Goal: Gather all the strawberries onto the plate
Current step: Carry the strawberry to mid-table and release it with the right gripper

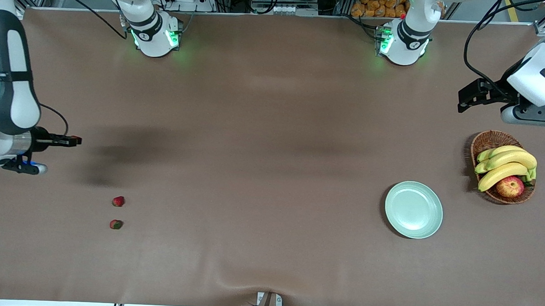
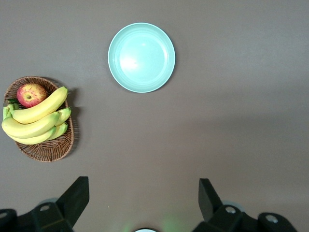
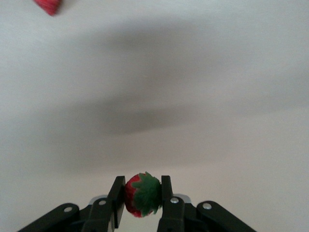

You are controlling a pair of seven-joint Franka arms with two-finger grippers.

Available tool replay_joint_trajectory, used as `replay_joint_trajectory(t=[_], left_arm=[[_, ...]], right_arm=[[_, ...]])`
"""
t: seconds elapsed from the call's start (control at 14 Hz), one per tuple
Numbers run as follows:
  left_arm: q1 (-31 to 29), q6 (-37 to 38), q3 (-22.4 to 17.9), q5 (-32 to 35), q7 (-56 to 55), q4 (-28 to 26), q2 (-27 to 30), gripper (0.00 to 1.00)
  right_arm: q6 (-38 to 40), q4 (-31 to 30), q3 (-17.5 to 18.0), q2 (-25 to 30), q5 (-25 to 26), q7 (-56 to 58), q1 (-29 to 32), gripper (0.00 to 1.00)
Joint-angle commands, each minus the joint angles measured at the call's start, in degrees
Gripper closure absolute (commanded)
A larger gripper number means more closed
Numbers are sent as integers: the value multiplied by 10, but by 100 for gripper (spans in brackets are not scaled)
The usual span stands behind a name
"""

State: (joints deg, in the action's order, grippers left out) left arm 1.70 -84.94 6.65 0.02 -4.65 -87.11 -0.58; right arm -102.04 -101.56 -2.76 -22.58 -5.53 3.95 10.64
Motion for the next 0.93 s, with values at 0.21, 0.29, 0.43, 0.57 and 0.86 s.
replay_joint_trajectory(t=[0.21,0.29,0.43,0.57,0.86], left_arm=[[0,0,1,1,-6,8,-3,0],[-1,0,2,1,-6,8,-3,0],[-2,-1,1,1,-6,8,-3,0],[-2,-1,1,1,-5,9,-3,0],[-2,-1,1,1,-5,9,-2,0]], right_arm=[[8,16,-5,14,-83,-227,-123,100],[3,23,-5,11,-97,-269,-147,100],[-13,35,-6,7,-126,-345,-197,100],[-53,38,-6,1,-156,-431,-242,100],[-130,77,-6,-42,-169,-606,-356,100]])
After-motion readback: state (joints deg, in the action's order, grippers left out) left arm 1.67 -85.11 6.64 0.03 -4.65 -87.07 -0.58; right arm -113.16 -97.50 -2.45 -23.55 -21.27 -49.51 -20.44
